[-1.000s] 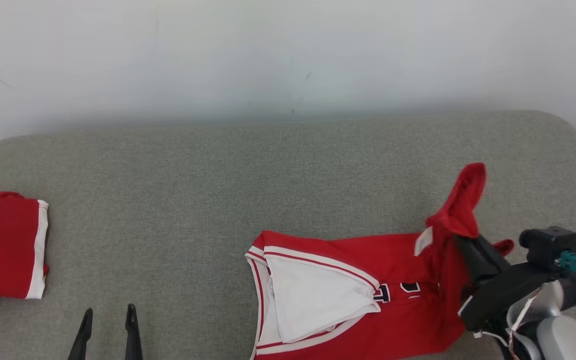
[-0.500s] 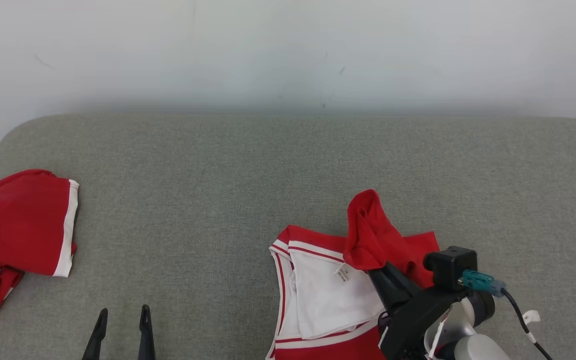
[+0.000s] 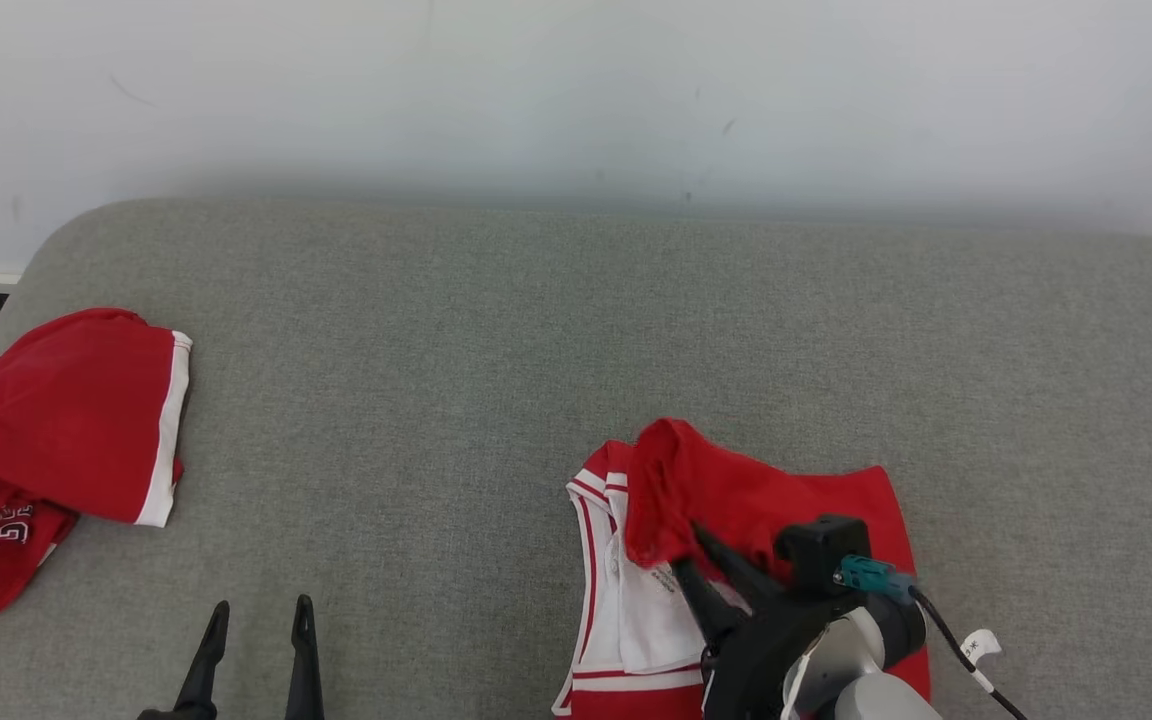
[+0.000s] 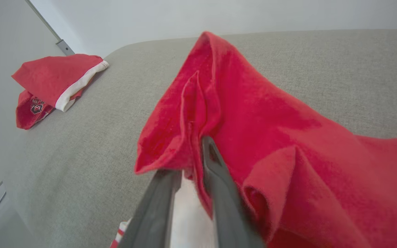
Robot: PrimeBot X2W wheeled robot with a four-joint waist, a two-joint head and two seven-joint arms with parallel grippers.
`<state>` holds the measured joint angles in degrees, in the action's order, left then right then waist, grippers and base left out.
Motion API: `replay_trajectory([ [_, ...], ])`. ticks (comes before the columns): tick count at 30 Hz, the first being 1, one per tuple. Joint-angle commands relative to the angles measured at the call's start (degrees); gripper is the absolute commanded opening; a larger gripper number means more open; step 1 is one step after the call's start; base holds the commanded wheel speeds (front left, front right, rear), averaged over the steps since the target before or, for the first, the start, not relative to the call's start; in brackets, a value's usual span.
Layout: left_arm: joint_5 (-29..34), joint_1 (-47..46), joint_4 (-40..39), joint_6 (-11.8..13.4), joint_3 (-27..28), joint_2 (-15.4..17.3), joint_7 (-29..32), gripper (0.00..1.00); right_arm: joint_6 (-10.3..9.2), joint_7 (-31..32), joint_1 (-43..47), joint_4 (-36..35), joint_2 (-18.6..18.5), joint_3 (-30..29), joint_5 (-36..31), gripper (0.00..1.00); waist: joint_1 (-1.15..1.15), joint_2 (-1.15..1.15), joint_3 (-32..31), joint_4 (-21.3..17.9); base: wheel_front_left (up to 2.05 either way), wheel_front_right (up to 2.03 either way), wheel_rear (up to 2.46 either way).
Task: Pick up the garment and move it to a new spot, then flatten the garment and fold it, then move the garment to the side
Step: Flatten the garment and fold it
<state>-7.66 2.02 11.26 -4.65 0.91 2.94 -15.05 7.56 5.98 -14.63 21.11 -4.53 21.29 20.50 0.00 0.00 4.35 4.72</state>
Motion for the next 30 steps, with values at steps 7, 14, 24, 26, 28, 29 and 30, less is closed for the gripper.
replay_trajectory([
  [7,-0.41,0.29,0.41,-0.26,1.15,-0.07,-0.14,1.0,-0.11,-5.35,-2.5,-0.9,-0.6,-0.68,3.03,1.0,0.0,0.0,-0.94,-0.75,0.0,0.0,0.0],
  [14,-0.68,0.59,0.46,-0.35,1.67,-0.07,-0.14,1.0,-0.11,-7.48,-2.37,-7.72,-4.37,-5.23,4.69,1.0,0.0,0.0,-1.16,-1.76,0.0,0.0,0.0],
  [24,-0.5,0.18,0.18,-0.75,2.4,-0.07,-0.14,1.0,-0.11,-8.04,1.48,-12.92,-7.56,-15.43,3.85,1.0,0.0,0.0,-0.64,-2.56,0.0,0.0,0.0],
  [26,-0.48,0.11,0.17,-0.79,2.45,-0.07,-0.14,1.0,-0.11,-8.1,1.91,-12.7,-7.93,-16.19,3.43,1.0,0.0,0.0,-0.55,-2.57,0.0,0.0,0.0],
  [28,-0.41,-0.07,0.19,-0.73,2.51,-0.07,-0.14,1.0,-0.11,-8.81,2.52,-11.75,-8.67,-17.64,2.36,1.0,0.0,0.0,-0.42,-2.55,0.0,0.0,0.0],
  [29,-0.36,-0.15,0.19,-0.78,2.54,-0.07,-0.14,1.0,-0.11,-9.01,3.02,-11.09,-8.78,-18.01,2.23,1.0,0.0,0.0,-0.37,-2.51,0.0,0.0,0.0],
  [30,-0.32,-0.22,0.17,-0.79,2.58,-0.07,-0.14,1.0,-0.11,-9.18,3.4,-10.35,-8.88,-18.33,2.08,1.0,0.0,0.0,-0.33,-2.45,0.0,0.0,0.0],
])
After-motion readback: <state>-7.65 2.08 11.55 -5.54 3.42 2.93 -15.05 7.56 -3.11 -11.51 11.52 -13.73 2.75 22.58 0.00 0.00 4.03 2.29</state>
